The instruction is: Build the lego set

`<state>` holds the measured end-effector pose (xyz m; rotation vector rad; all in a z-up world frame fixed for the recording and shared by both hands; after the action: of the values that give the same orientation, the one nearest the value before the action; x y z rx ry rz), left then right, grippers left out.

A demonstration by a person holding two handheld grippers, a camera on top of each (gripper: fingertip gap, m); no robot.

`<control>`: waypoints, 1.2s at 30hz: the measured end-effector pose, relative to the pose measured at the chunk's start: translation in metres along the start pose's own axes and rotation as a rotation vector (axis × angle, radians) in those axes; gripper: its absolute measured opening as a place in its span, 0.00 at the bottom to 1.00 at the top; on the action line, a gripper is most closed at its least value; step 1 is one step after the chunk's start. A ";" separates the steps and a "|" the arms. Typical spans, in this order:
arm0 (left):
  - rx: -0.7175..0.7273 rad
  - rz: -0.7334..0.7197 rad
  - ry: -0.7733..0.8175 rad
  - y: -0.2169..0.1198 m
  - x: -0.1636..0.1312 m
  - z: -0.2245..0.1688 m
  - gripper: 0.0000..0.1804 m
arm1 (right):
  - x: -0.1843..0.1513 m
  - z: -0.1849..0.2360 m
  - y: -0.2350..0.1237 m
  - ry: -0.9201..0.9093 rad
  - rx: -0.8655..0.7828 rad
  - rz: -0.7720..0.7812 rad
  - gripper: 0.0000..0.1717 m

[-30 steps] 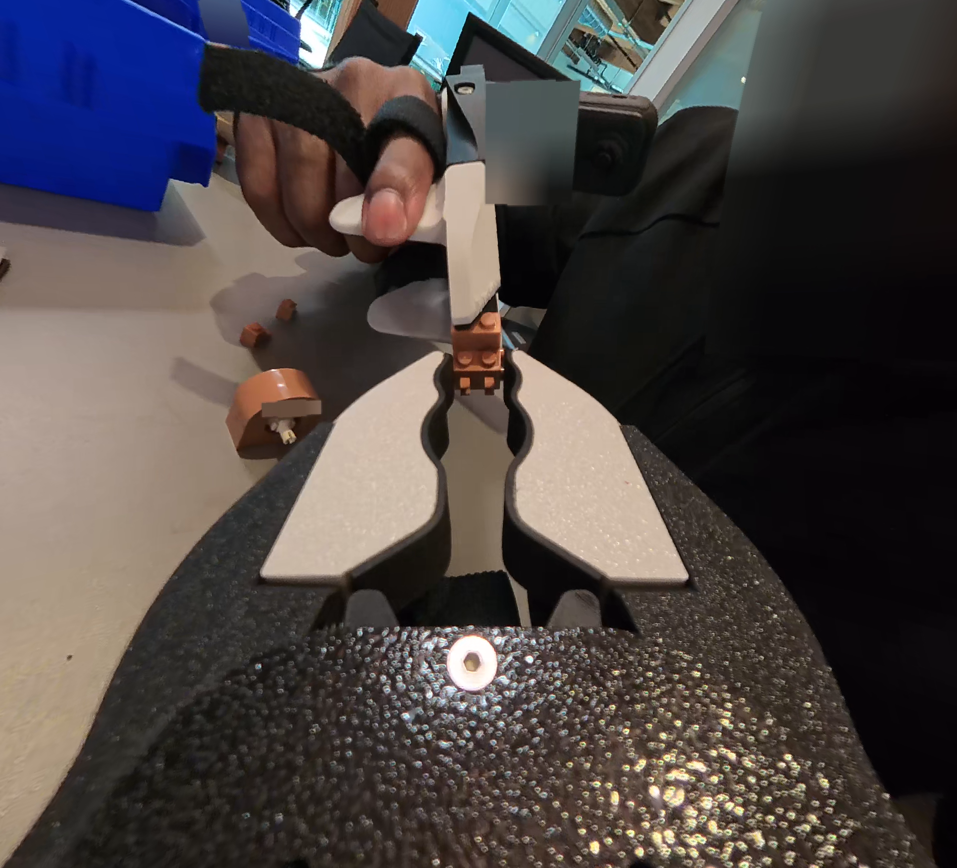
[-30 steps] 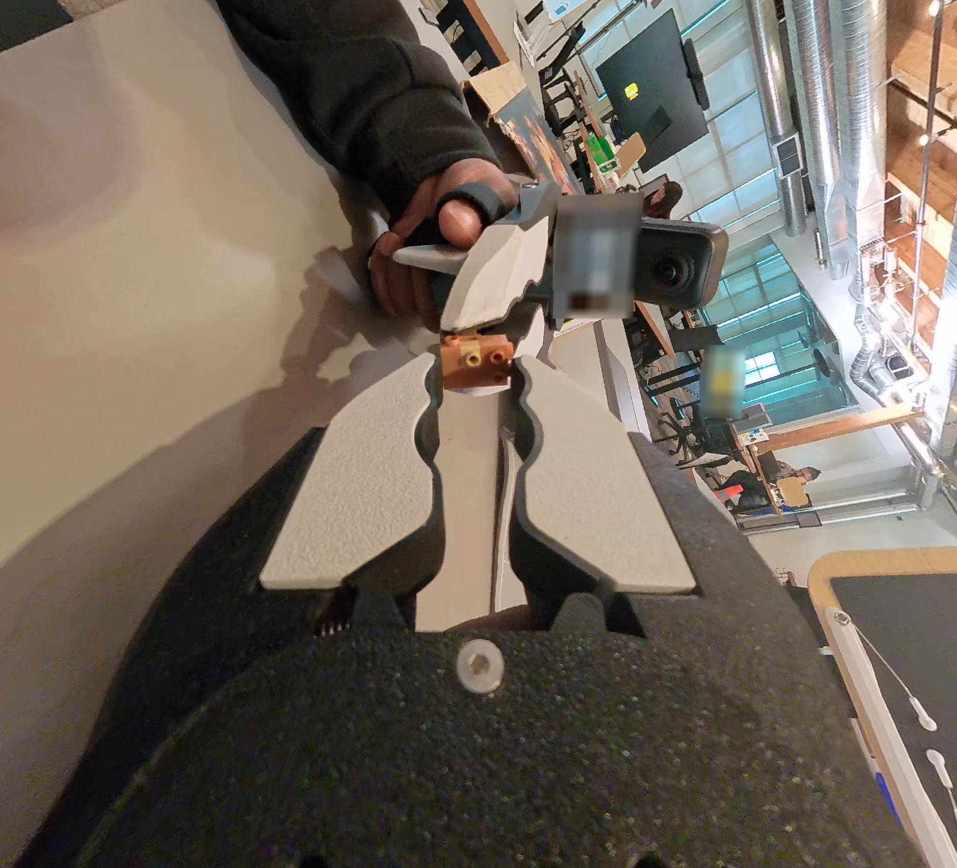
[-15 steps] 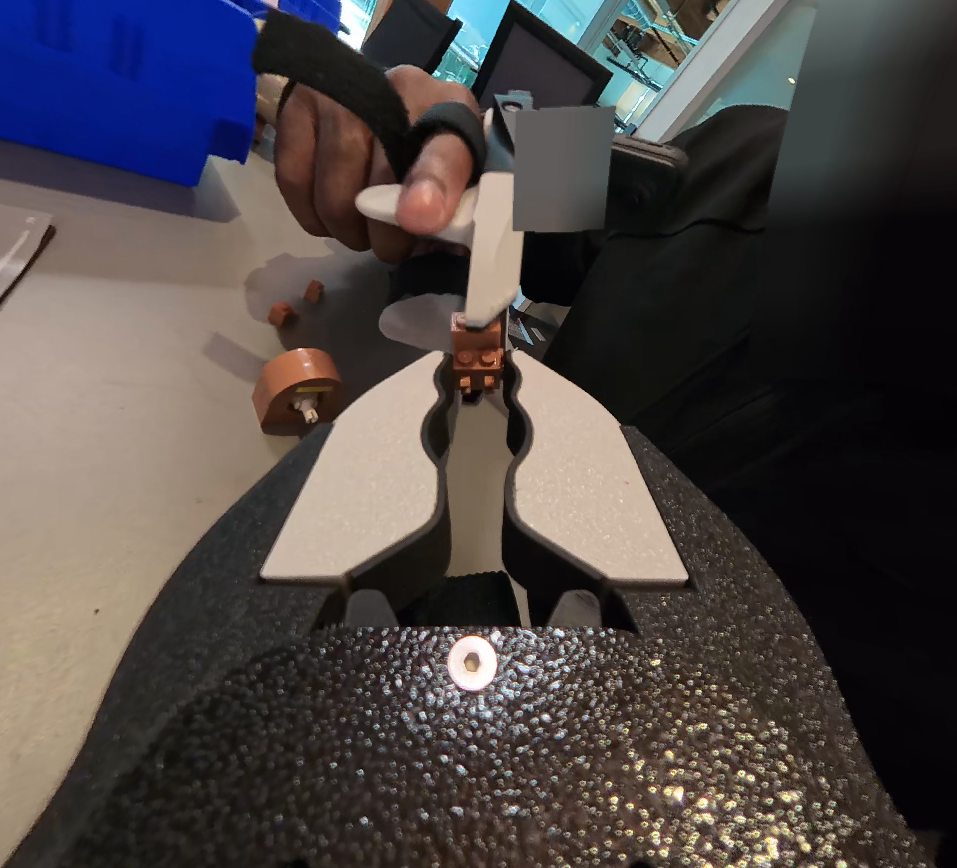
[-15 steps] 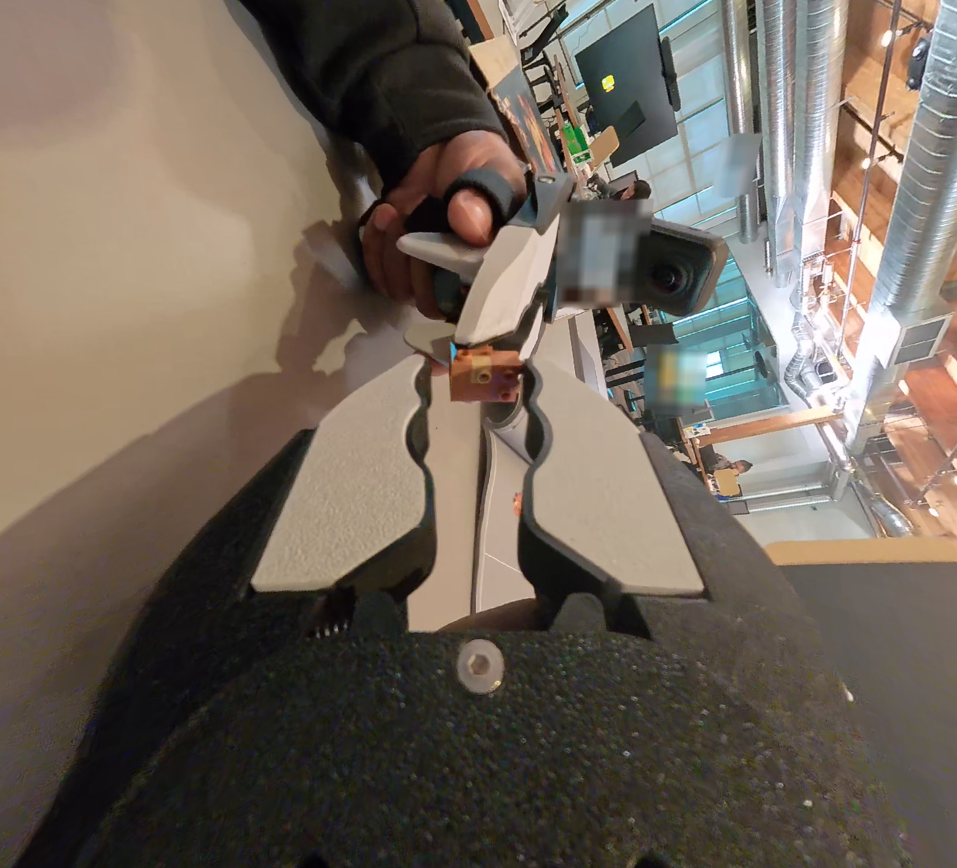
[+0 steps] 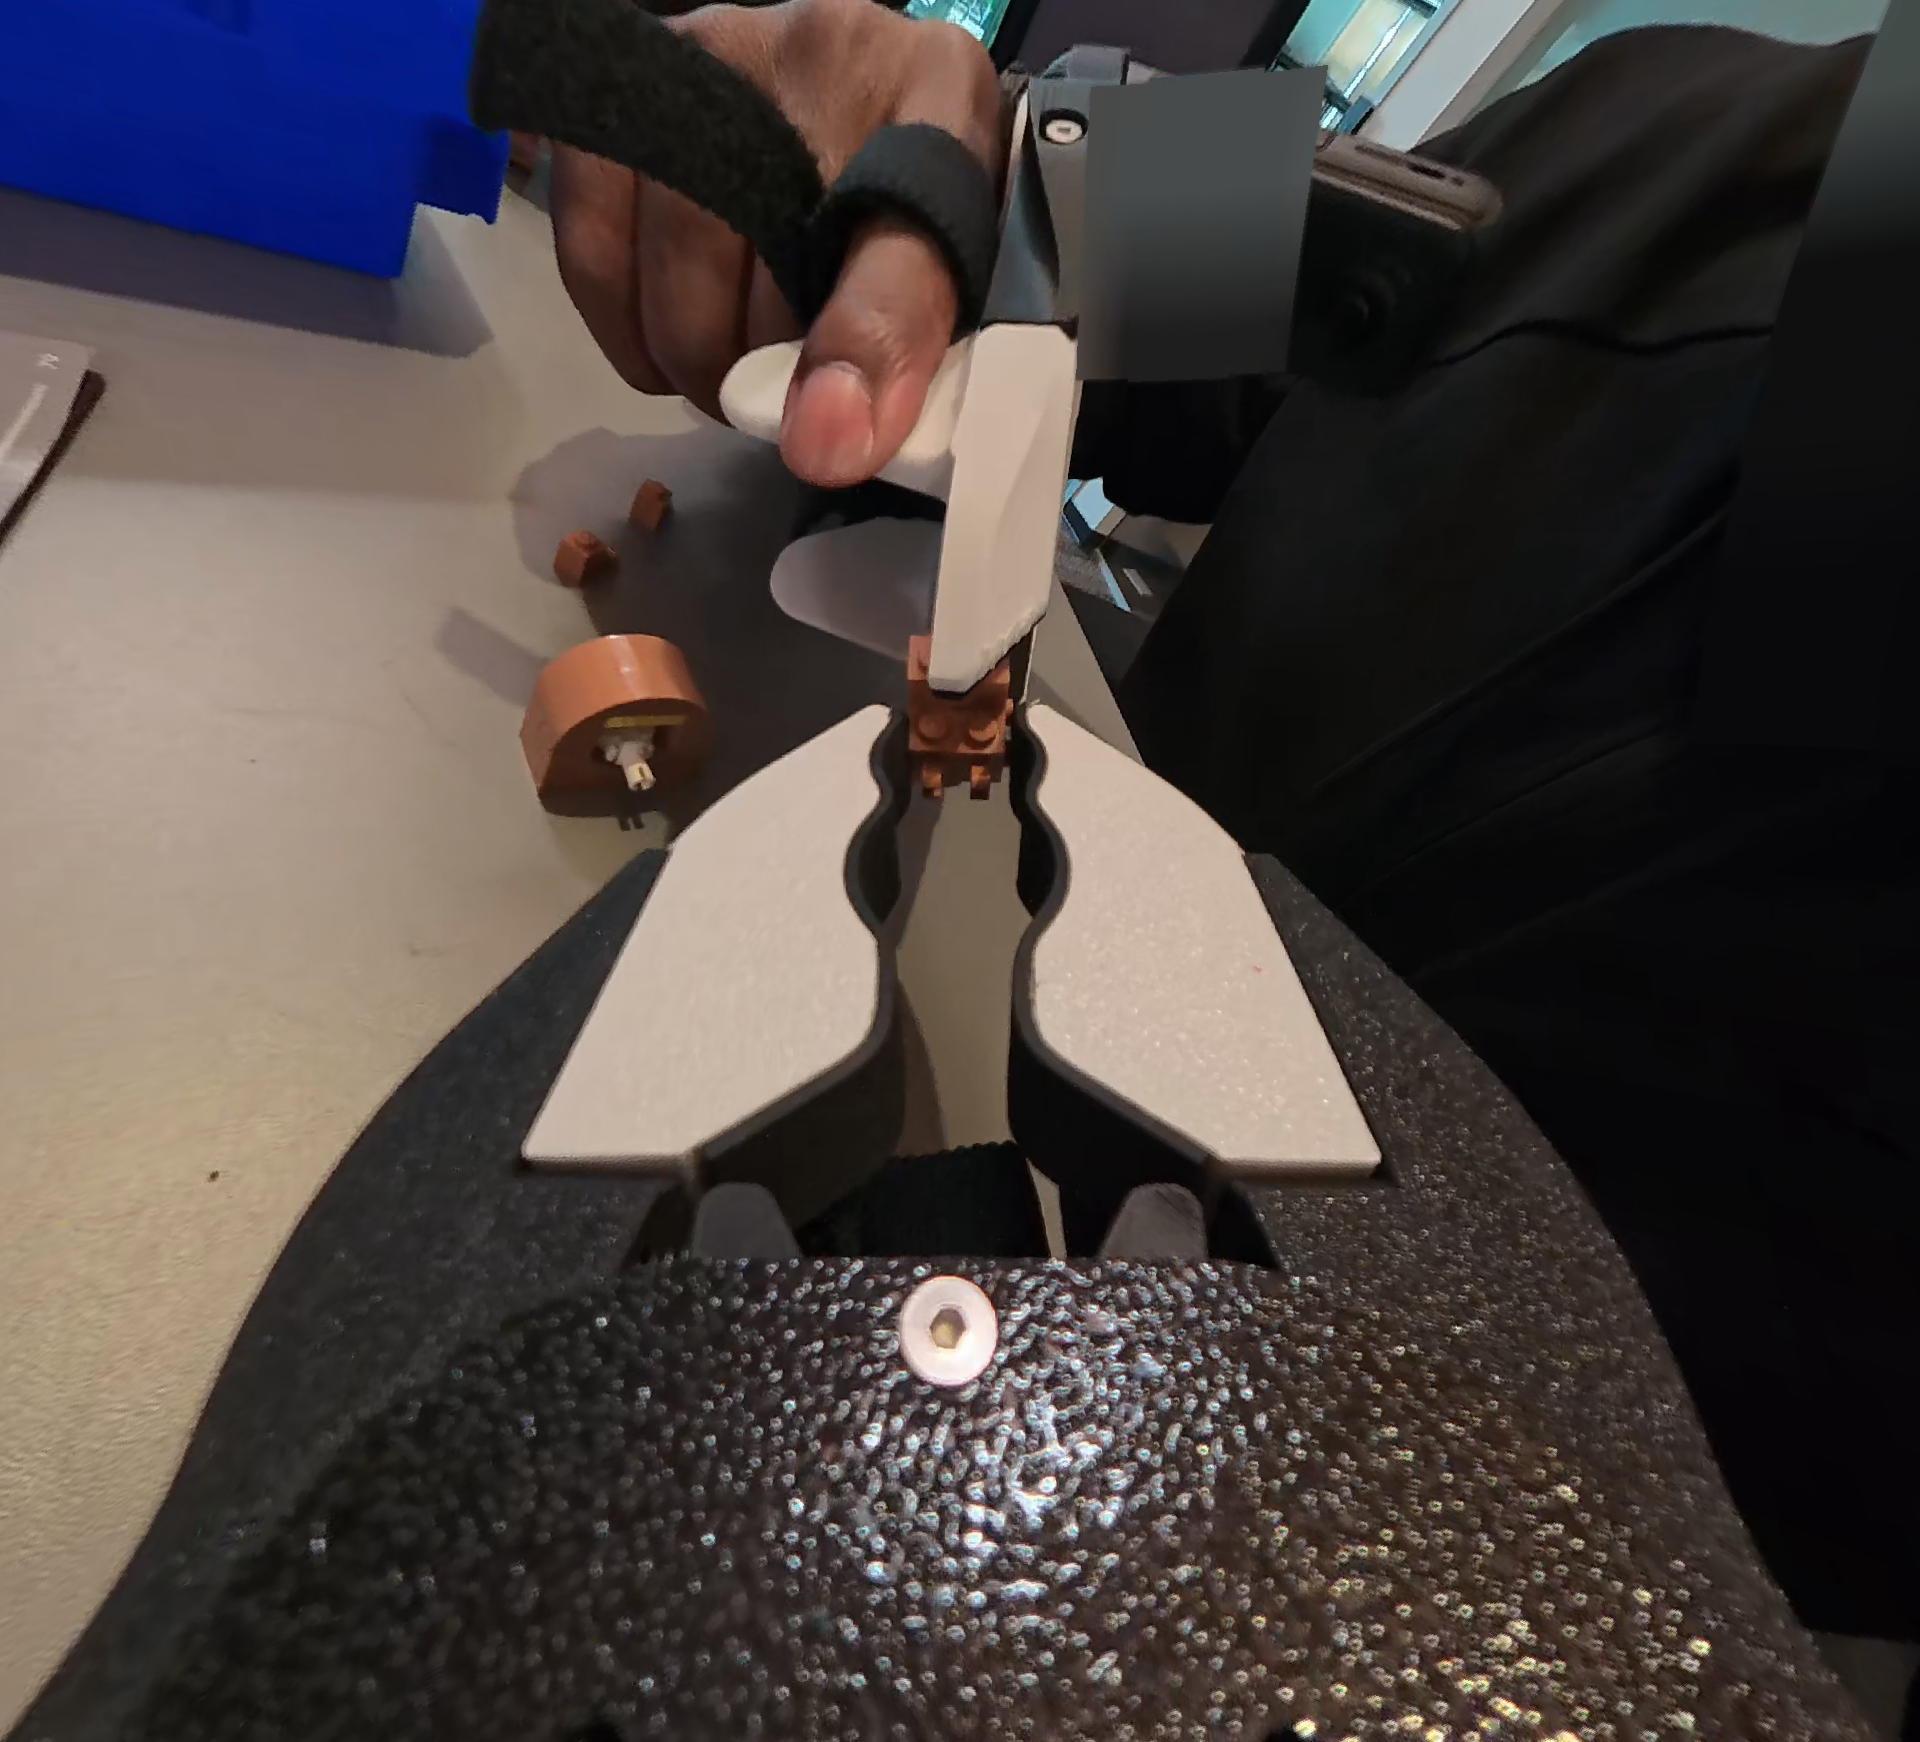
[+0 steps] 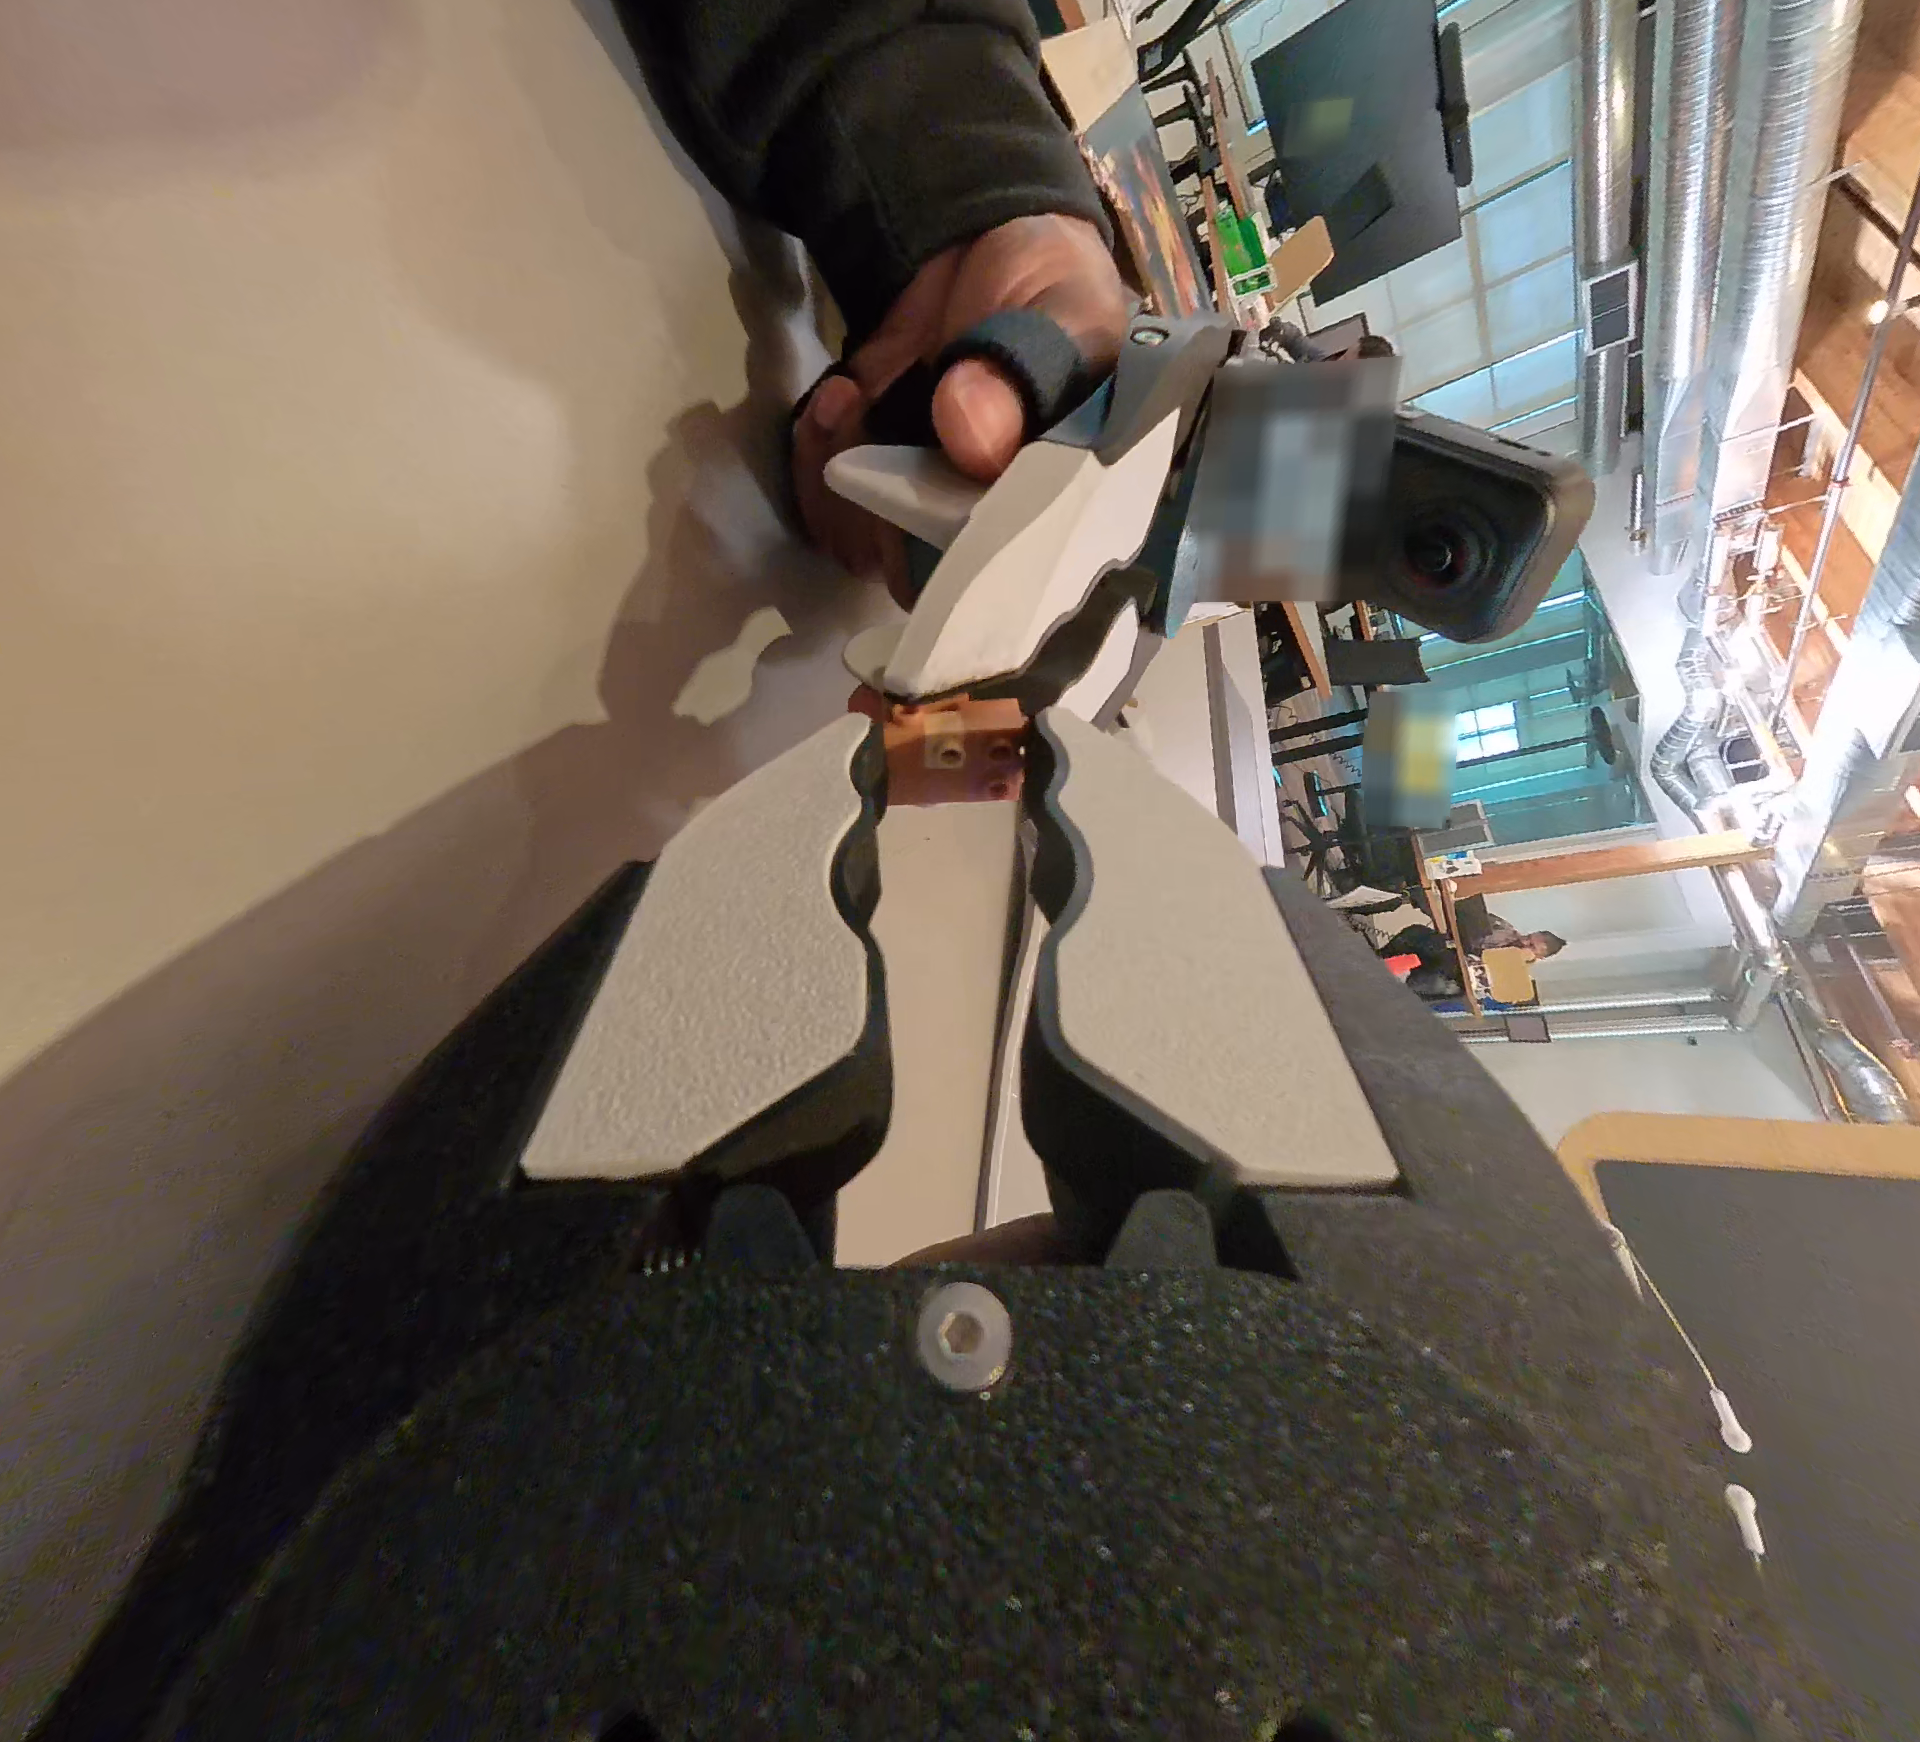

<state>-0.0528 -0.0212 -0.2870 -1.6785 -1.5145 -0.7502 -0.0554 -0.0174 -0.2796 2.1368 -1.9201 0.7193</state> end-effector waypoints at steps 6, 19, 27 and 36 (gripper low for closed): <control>0.076 -0.006 0.042 -0.008 0.005 0.005 0.10 | -0.006 -0.006 0.004 0.010 -0.084 0.025 0.15; 0.517 0.219 0.110 -0.039 -0.017 0.052 0.10 | -0.048 -0.035 -0.036 0.342 -0.035 0.230 0.18; 0.611 0.390 0.129 -0.034 -0.037 0.061 0.10 | -0.079 -0.003 -0.070 0.413 0.218 0.420 0.12; 0.604 0.440 0.144 -0.031 -0.042 0.058 0.12 | -0.102 0.027 -0.080 0.425 0.359 0.607 0.13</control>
<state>-0.0924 0.0044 -0.3493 -1.3783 -1.0664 -0.1457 0.0237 0.0725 -0.3356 1.3472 -2.3062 1.5808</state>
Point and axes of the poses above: each gripper's, where its closed fingertips meet, y out along the fingers, x out of its top, z = x × y across the jaws, the point moved 1 cm from there along -y, back along the fingers, and after that the axes turned 8 degrees about -x, right-handed, at the moved point
